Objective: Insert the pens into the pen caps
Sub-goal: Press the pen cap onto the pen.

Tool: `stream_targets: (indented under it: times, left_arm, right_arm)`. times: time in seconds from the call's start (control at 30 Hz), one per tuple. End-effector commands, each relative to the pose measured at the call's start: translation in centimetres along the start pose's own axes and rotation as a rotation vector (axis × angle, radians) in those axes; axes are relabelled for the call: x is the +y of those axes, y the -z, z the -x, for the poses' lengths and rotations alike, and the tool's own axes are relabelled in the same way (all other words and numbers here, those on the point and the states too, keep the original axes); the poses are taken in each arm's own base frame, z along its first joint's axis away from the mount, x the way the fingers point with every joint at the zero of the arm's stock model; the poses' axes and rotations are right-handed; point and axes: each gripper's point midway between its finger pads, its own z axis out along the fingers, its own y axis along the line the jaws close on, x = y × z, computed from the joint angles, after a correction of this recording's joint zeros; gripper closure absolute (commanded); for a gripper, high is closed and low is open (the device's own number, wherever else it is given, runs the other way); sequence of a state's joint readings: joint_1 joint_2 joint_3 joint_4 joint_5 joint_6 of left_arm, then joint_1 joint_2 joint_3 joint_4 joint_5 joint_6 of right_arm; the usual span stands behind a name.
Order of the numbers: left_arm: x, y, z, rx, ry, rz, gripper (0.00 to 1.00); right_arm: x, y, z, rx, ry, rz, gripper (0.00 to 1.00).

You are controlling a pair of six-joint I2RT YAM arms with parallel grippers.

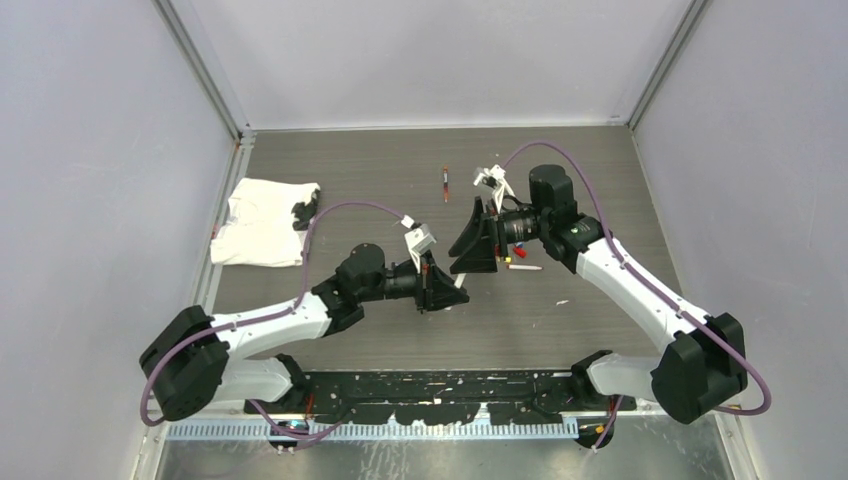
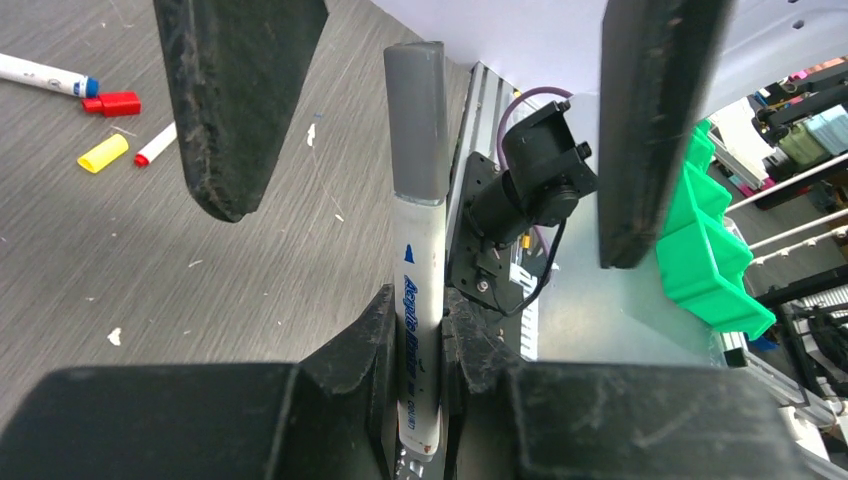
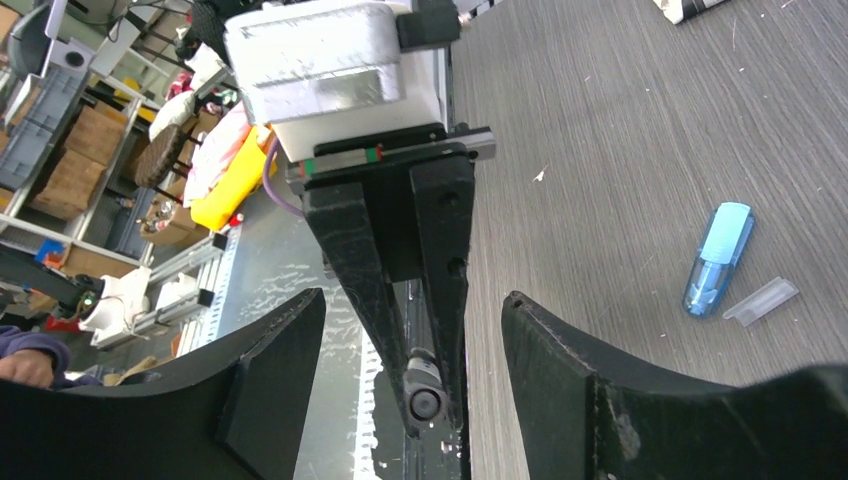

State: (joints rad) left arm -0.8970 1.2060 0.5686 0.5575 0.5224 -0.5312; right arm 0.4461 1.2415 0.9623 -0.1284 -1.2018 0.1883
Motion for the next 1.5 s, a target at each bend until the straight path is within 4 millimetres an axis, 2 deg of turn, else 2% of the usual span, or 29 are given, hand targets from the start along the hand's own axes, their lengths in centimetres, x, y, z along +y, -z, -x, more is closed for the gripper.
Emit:
stream_targets:
  times: [0.0,0.27,0.43,0.6,0.63,0.77,0.83,1.0,1.17,1.33,1.47]
  left_arm:
    - [-1.5,-0.7,3.0,-0.078,-0.036,-0.073,0.99]
    - [-0.9,-0.4,3.3,-0.09,-0.028,-0.051,0.99]
    - [-0.6,-0.5,3.0,-0.083,-0.02,-0.049,0.99]
    - [-0.6,-0.6,3.1,-0.079,-0.017,-0.053,0.99]
    - [-0.6,-0.6,3.1,-0.077,-0.016,-0.055,0.99]
    - [-0.5,-0.5,3.2,-0.075,-0.016,-0.055,0.99]
    - [-0.4,-0.4,3.3,-0.076,-0.017,-0.056,0.99]
    - [-0.2,-0.3,4.0,-0.101,-0.012,-0.049,0.99]
    - [0.6,-0.6,6.4,-0.207,-0.015,-0.007,0.99]
    - [3.5,0.4,8.2,-0.278,-0.127,0.195,0.99]
    - [4.7,1.3,9.2,-0.296,-0.254,0.313,0.99]
  right_arm:
    - [0.7,-0.2,0.7,-0.017,0.018,0.026,0.32]
    - [0.7,-0.3,0.4,-0.011,0.012,0.037,0.45]
    - [1.0,-0.2,0.4,-0.009,0.02,0.048,0.58]
    - [1.1,-0.3,0.3,-0.004,0.02,0.058,0.6]
    - [1.2,-0.3,0.3,-0.002,0.019,0.062,0.62]
    - [1.4,-0.4,0.1,0.006,0.023,0.074,0.88]
    - [1.4,-0.4,-0.1,0.016,0.027,0.076,0.98]
    - [1.4,-0.7,-0.7,0.028,0.031,0.071,0.99]
    - [0.7,-1.9,-1.5,0.031,0.024,0.043,0.99]
    - [-0.8,-2.4,-1.1,-0.007,-0.056,-0.019,0.99]
    - [-1.5,-3.0,-1.4,-0.006,-0.111,-0.029,0.99]
